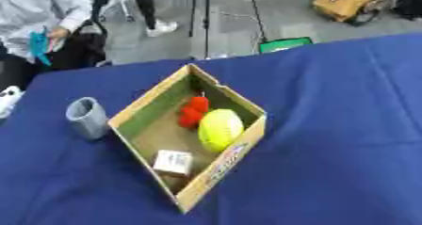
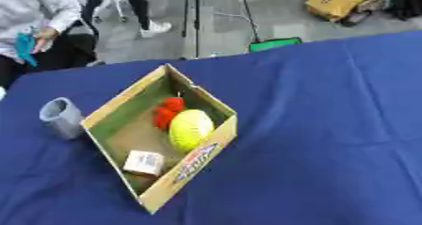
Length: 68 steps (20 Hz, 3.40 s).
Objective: Pick up objects on the table and place them in the box.
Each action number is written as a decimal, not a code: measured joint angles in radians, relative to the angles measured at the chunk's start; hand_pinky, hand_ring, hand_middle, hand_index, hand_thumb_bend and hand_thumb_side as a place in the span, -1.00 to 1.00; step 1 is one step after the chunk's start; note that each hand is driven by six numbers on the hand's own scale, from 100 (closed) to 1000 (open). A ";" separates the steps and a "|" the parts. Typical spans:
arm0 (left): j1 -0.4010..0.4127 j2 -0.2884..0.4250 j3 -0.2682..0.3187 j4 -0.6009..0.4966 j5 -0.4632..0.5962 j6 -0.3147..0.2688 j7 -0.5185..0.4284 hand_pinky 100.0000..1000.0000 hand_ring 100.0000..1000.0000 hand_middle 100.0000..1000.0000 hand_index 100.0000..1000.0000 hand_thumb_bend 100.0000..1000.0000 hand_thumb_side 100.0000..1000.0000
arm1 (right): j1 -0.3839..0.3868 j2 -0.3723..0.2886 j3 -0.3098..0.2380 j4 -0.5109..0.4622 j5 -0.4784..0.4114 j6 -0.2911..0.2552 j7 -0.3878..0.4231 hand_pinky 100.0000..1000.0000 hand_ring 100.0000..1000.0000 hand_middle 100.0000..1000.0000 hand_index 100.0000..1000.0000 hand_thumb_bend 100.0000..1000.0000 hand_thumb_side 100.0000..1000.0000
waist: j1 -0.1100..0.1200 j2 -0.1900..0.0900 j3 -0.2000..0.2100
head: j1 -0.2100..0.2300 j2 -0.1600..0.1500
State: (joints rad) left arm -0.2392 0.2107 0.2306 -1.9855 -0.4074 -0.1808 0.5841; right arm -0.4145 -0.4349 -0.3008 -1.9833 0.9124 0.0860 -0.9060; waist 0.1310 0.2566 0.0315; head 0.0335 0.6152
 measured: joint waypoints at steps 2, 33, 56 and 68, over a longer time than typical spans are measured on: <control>-0.003 0.000 0.000 0.000 0.000 0.000 -0.005 0.60 0.48 0.44 0.62 -0.96 1.00 | -0.001 0.001 0.000 0.000 0.000 -0.002 0.000 0.43 0.26 0.10 0.44 -1.00 0.47 | -0.001 -0.008 0.001 | 0.028 0.022; -0.229 0.496 -0.118 0.073 -0.389 0.184 -0.950 1.00 1.00 1.00 1.00 0.15 0.31 | 0.001 0.029 0.013 0.000 0.000 -0.005 0.000 0.45 0.26 0.11 0.44 -1.00 0.45 | -0.017 -0.072 0.013 | 0.050 0.069; -0.512 0.607 -0.354 0.443 -0.456 -0.009 -1.445 1.00 1.00 1.00 1.00 0.63 0.20 | 0.009 0.043 0.032 0.000 0.000 0.000 0.001 0.46 0.27 0.10 0.42 -1.00 0.43 | -0.014 -0.081 -0.006 | 0.027 0.061; -0.550 0.621 -0.439 0.555 -0.485 -0.034 -1.468 0.74 0.91 1.00 1.00 0.81 0.16 | 0.011 0.043 0.037 0.000 -0.004 0.005 0.001 0.46 0.27 0.10 0.38 -1.00 0.41 | -0.010 -0.080 -0.007 | 0.026 0.052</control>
State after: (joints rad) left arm -0.7893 0.8320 -0.2089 -1.4306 -0.8920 -0.2153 -0.8841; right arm -0.4037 -0.3916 -0.2634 -1.9833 0.9086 0.0915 -0.9045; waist 0.1207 0.1762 0.0248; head 0.0593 0.6670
